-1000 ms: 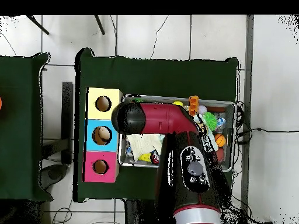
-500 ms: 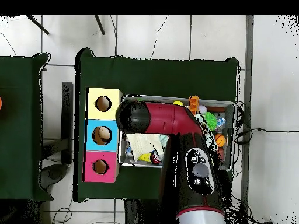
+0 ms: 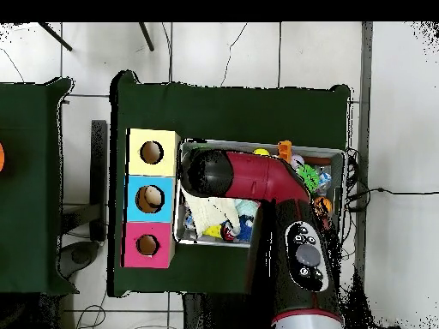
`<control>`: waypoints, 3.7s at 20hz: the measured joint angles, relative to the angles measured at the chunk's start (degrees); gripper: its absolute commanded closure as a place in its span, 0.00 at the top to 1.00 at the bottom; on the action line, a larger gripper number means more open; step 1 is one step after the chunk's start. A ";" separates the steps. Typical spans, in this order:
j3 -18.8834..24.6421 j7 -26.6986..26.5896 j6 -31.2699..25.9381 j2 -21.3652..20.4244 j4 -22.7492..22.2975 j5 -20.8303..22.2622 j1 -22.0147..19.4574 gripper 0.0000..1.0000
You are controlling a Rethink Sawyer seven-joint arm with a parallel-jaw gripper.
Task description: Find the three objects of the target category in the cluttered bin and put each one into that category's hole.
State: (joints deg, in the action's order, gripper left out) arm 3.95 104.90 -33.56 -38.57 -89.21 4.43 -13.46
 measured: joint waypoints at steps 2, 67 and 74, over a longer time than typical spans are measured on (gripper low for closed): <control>-0.26 0.00 0.30 -0.01 -0.13 0.00 0.02 1.00; -10.34 0.00 16.66 10.91 -4.29 -0.06 6.06 1.00; -10.39 0.00 16.66 10.91 -4.40 -0.06 6.05 1.00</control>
State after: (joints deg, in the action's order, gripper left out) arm -6.43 104.90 -16.89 -27.66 -93.61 4.37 -7.41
